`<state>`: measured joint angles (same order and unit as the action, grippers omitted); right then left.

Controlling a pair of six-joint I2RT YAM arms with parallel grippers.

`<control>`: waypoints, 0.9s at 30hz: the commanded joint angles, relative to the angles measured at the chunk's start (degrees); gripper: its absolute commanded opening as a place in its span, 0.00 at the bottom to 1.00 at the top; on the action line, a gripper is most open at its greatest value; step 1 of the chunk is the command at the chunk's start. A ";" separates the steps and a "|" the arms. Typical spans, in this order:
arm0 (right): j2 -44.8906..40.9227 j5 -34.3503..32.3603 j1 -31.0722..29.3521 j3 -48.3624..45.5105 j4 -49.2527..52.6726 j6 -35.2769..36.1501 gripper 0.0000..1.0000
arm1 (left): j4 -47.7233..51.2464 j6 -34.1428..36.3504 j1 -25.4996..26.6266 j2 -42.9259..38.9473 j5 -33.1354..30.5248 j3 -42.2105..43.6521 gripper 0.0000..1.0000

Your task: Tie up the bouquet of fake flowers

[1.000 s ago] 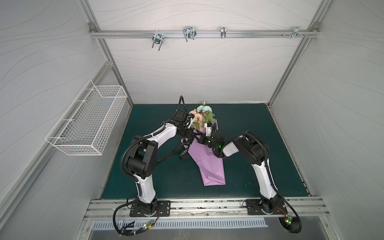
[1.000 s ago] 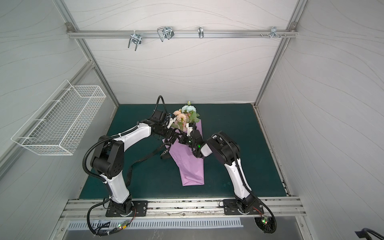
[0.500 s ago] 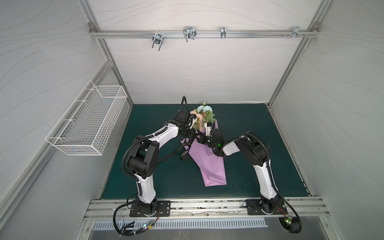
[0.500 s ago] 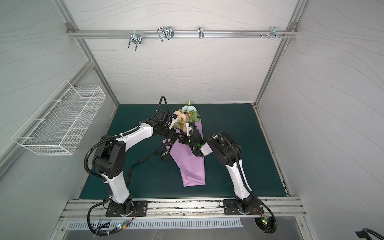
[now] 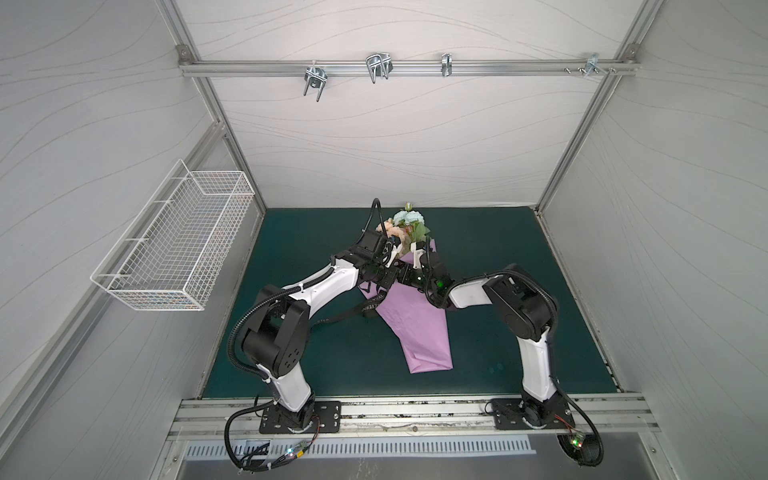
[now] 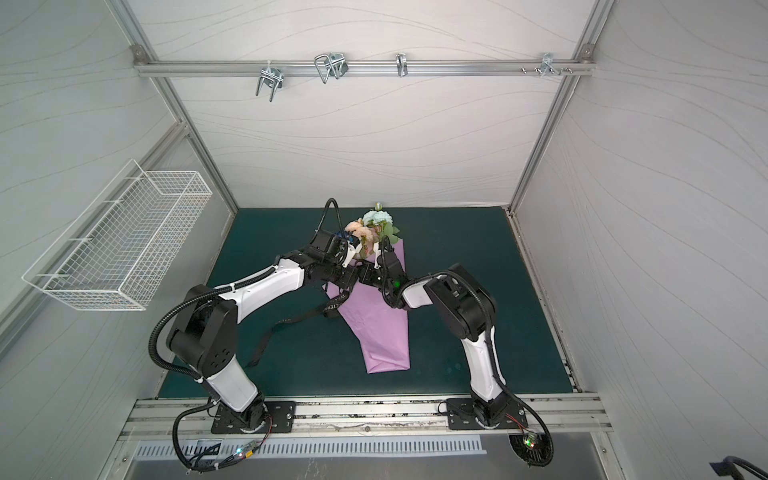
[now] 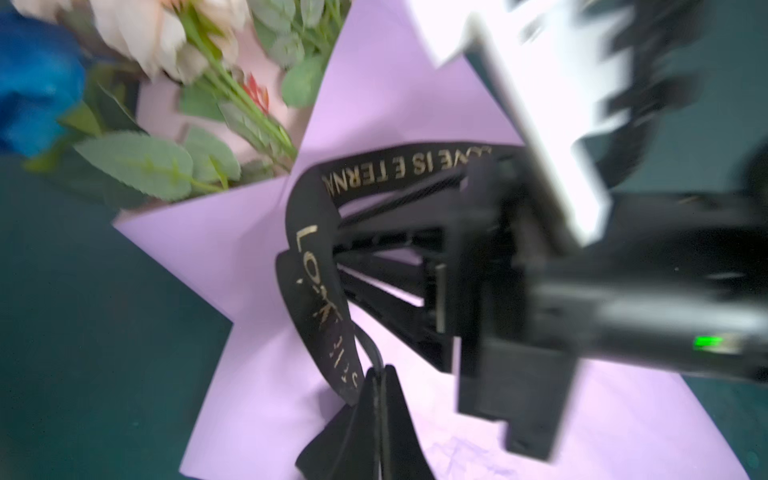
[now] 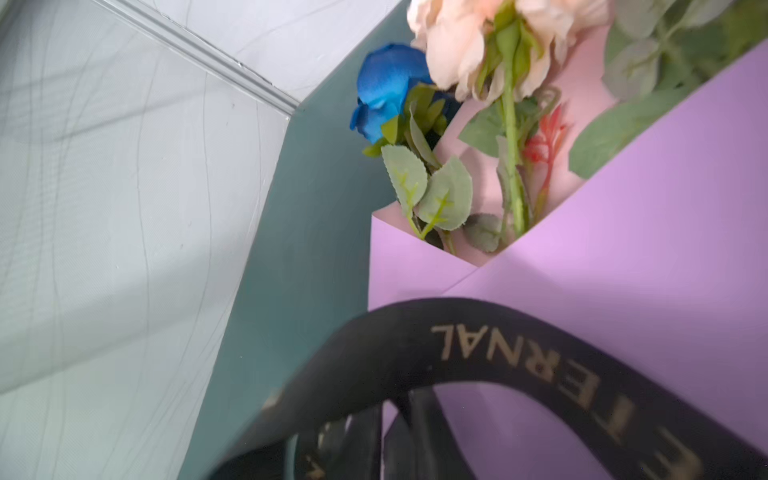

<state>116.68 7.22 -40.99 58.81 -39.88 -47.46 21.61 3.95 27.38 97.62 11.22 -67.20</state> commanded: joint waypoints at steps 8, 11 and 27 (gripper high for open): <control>-10.22 -5.10 -1.90 -4.27 13.97 1.98 0.29 | -3.89 -2.49 0.21 -3.92 3.87 1.31 0.00; -12.22 -4.82 -1.98 -6.68 14.35 1.41 0.28 | -3.94 -2.73 0.77 -4.32 4.99 1.53 0.00; -46.92 -25.02 0.19 -16.09 47.09 5.10 0.33 | -2.37 -1.49 9.85 -2.56 5.87 4.34 0.00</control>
<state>72.62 -12.43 -41.25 44.29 -0.99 -44.01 19.40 1.34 35.44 94.28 15.64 -63.81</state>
